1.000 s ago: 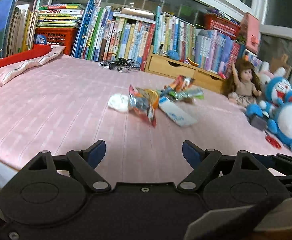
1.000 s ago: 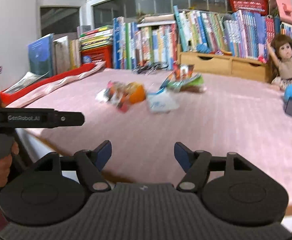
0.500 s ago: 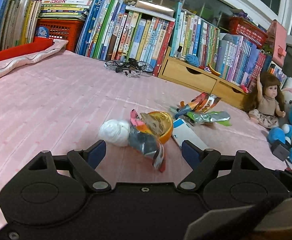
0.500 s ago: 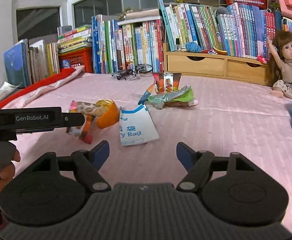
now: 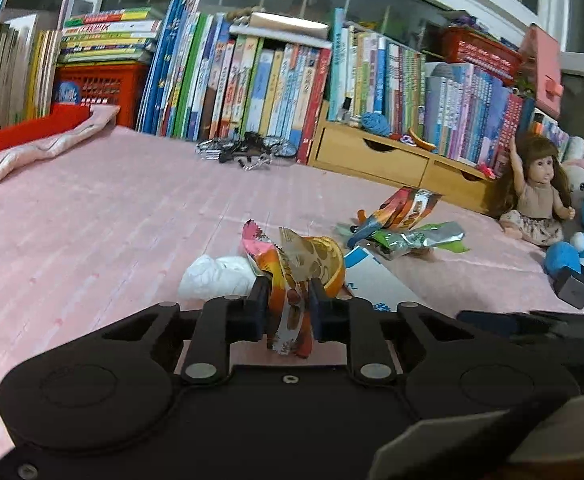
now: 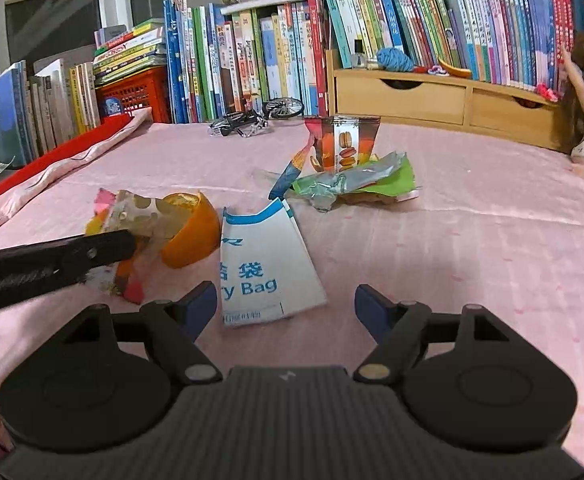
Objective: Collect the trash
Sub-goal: 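Grasp the orange-and-pink wrapper with the left tool while the right grasps the white paper bag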
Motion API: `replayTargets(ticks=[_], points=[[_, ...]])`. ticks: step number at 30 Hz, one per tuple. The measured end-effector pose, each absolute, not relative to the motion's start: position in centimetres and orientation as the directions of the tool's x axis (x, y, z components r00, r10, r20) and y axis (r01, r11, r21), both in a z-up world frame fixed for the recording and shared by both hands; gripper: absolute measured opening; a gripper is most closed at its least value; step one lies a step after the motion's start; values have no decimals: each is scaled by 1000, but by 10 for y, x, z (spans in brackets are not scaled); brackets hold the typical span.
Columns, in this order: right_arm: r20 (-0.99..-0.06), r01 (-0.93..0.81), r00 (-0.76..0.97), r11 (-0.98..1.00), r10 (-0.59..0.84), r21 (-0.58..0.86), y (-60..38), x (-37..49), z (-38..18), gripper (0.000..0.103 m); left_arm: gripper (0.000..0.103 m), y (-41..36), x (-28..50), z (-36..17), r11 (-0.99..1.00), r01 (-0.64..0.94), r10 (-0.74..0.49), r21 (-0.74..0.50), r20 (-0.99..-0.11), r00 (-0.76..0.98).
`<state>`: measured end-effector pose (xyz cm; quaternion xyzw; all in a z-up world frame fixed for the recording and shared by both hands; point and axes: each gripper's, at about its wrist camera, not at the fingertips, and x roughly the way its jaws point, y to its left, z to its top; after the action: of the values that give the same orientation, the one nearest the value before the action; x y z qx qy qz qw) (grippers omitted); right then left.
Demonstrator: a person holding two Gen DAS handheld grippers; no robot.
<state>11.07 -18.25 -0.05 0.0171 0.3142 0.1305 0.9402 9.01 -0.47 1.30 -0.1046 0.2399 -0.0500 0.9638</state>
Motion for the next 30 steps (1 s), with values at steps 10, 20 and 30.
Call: replayTargets(ticks=[10, 20, 30], points=[[-618, -257, 744, 962, 255, 88, -162, 130, 1, 74, 12, 7, 73, 29, 972, 63, -156, -228, -417, 895], [-525, -247, 823, 969, 218, 15, -154, 108, 19, 35, 9, 17, 60, 38, 971, 65, -155, -230, -400, 904], [-498, -248, 836, 968, 231, 34, -165, 80, 26, 13, 9, 22, 46, 46, 967, 76, -166, -242, -378, 911]])
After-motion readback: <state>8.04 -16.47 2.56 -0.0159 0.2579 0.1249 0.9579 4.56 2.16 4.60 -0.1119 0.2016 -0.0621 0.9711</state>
